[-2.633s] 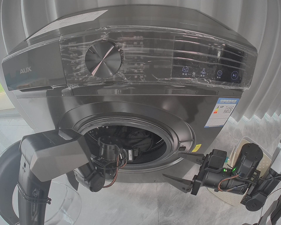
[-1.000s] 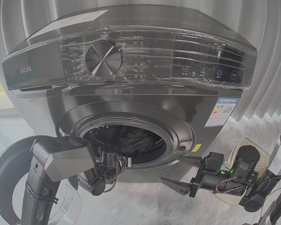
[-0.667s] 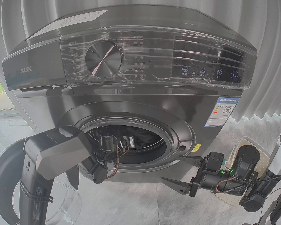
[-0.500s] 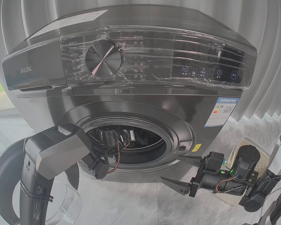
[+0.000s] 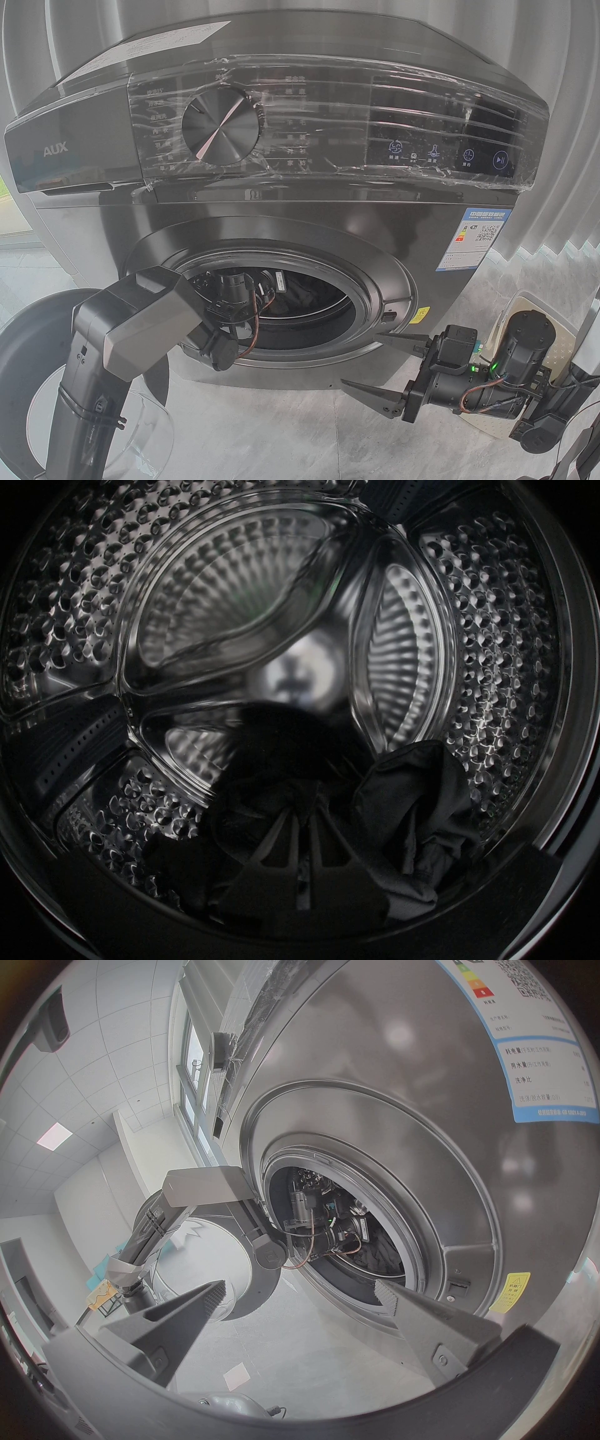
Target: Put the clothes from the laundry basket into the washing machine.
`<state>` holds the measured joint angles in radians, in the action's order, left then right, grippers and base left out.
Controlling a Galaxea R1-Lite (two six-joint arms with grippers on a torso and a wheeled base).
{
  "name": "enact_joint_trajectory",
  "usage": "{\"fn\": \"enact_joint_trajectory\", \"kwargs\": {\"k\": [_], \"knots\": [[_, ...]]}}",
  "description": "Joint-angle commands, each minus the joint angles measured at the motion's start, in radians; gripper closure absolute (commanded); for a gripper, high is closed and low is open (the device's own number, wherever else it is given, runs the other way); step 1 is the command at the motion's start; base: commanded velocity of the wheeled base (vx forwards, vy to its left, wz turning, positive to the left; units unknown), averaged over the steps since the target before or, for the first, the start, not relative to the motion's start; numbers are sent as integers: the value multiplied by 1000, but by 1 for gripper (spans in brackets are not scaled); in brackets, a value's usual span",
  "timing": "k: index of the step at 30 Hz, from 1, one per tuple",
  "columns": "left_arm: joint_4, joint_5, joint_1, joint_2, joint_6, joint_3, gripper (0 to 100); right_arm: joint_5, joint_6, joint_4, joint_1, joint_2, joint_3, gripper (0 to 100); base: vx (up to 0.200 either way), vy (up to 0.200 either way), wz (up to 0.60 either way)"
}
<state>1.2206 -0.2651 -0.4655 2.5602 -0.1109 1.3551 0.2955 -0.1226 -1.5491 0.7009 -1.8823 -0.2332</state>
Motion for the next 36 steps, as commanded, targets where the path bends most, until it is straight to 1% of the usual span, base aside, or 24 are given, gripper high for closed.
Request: {"fn": "enact_joint_trajectory", "kwargs": {"k": [1,8,9,15,21,22,23,25,30,32,36], "knots": [[2,0,7,21,-1,10,100,1,0,0,2,0,0,0,0,0,0],[5,0,8,20,-3,2,100,1,-2,0,3,-1,0,0,0,0,0],[7,0,10,20,-4,2,0,1,-2,0,3,-1,0,0,0,0,0],[5,0,10,20,-6,-1,0,1,-2,-2,3,-3,-2,0,0,0,0],[5,0,7,14,-7,-36,0,1,-2,0,2,0,0,0,0,0,0],[7,0,1,5,-6,-91,0,1,0,-2,2,2,0,0,0,0,0],[7,0,-1,5,-6,-94,0,1,0,0,2,2,0,0,0,0,0],[8,0,-10,-20,-1,-183,0,1,-2,-2,2,2,0,0,0,0,0],[19,0,-42,-69,-6,-263,0,1,0,0,2,3,0,0,0,0,0],[20,0,-48,-81,-7,-275,0,1,0,0,2,3,0,0,0,0,0],[56,0,-85,-147,-9,-390,0,1,0,0,2,6,2,0,0,0,0]]}}
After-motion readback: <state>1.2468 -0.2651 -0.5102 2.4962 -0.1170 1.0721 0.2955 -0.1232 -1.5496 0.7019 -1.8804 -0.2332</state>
